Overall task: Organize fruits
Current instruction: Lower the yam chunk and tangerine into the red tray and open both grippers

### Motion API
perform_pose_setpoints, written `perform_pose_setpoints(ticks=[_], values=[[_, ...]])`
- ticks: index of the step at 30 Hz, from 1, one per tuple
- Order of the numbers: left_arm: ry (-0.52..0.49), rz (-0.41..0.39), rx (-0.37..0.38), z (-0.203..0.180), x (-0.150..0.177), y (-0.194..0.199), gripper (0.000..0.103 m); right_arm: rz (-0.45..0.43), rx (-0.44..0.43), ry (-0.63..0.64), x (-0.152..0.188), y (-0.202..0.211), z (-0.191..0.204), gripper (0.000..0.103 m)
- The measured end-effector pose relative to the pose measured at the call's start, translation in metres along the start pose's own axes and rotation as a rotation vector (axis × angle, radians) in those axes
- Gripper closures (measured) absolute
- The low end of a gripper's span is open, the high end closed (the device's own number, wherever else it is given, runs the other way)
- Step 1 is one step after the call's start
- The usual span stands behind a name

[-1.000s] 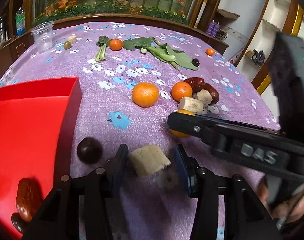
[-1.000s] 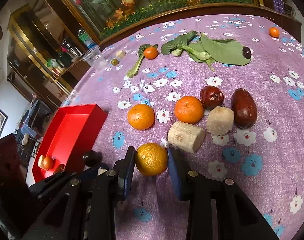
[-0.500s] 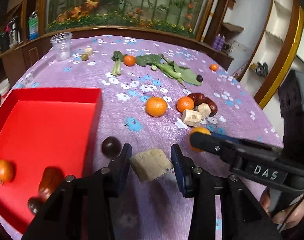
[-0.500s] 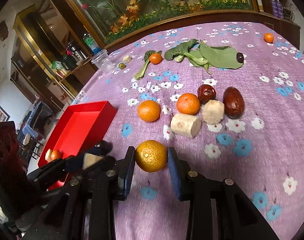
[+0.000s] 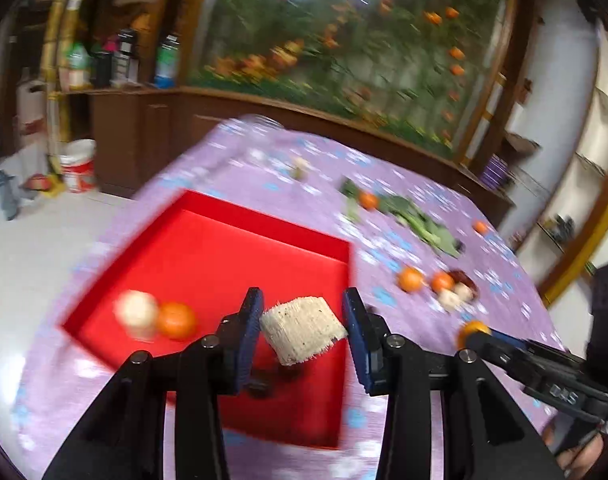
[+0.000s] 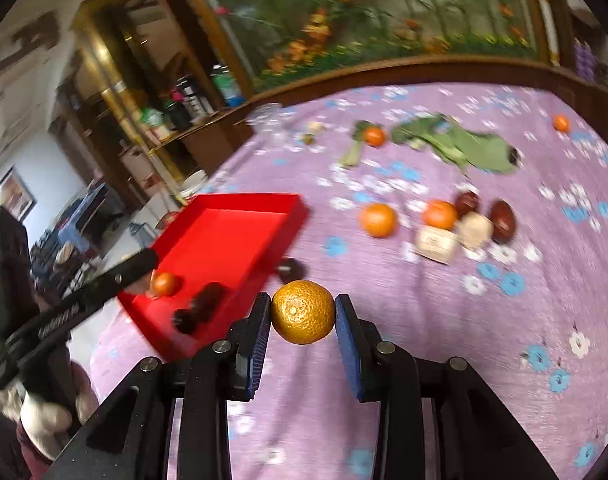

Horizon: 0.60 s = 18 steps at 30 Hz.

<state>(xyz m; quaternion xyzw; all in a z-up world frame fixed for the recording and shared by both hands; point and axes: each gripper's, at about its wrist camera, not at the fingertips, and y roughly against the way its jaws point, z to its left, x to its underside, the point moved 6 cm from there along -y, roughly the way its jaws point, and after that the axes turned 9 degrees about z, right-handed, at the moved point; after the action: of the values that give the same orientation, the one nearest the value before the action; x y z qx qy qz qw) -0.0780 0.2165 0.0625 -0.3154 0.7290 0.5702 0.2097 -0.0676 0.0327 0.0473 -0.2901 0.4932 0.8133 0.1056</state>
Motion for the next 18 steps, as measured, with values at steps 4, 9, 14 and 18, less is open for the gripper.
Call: perform_pose_setpoints(ticks=[4,9,14,18], values=[[0.046,0.013,-0.067,0.044,-0.013,-0.001,0.064,0.033,-0.019,0.094,-0.011,-0.02,0.044,0.067],[0.016,0.049,-0.114,0.066,-0.033,-0.024,0.064,0.072,-0.03,0.163,-0.028,-0.06,0.082,0.067],[0.006,0.095,-0.126,0.078,-0.045,-0.059,0.064,0.122,0.002,0.231,-0.041,-0.107,0.103,0.067],[0.012,0.143,-0.142,0.087,-0.05,-0.085,0.064,0.149,0.036,0.266,-0.049,-0.136,0.106,0.067]])
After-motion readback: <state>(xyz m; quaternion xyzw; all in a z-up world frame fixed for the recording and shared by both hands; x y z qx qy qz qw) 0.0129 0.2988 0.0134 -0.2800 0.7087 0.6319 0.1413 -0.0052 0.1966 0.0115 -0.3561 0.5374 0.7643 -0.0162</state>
